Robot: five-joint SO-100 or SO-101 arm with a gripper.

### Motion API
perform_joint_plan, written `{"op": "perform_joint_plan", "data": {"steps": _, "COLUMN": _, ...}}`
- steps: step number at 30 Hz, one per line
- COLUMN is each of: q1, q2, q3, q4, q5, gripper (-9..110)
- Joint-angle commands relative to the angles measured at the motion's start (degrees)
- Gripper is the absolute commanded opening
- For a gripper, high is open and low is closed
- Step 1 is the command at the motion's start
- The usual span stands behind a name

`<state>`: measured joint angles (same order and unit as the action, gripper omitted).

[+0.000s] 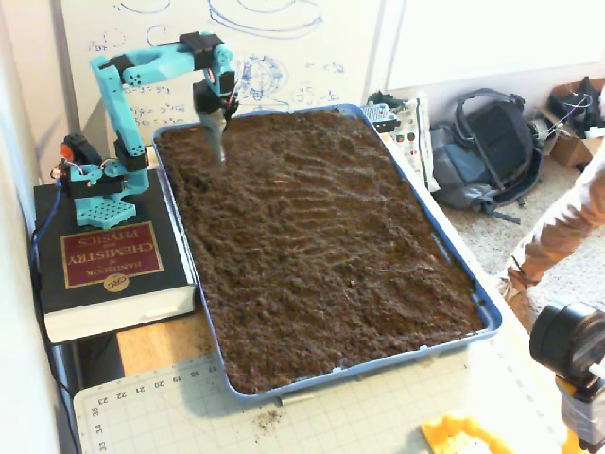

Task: Build a berm.

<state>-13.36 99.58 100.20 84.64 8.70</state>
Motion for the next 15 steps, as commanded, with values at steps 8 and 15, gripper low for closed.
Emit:
{"op": "perform_joint_plan", "data": {"steps": 8, "q1": -1.14, "q2": -1.32, "q3": 7.38, "q4": -6.24, "q5": -0.53, "gripper": 1}}
{"op": "perform_joint_plan", "data": {"steps": 15, "q1": -1.23, "q2": -2.20, "q3": 23.99, "q4": -28.21, "q5": -0.18, "gripper": 1}}
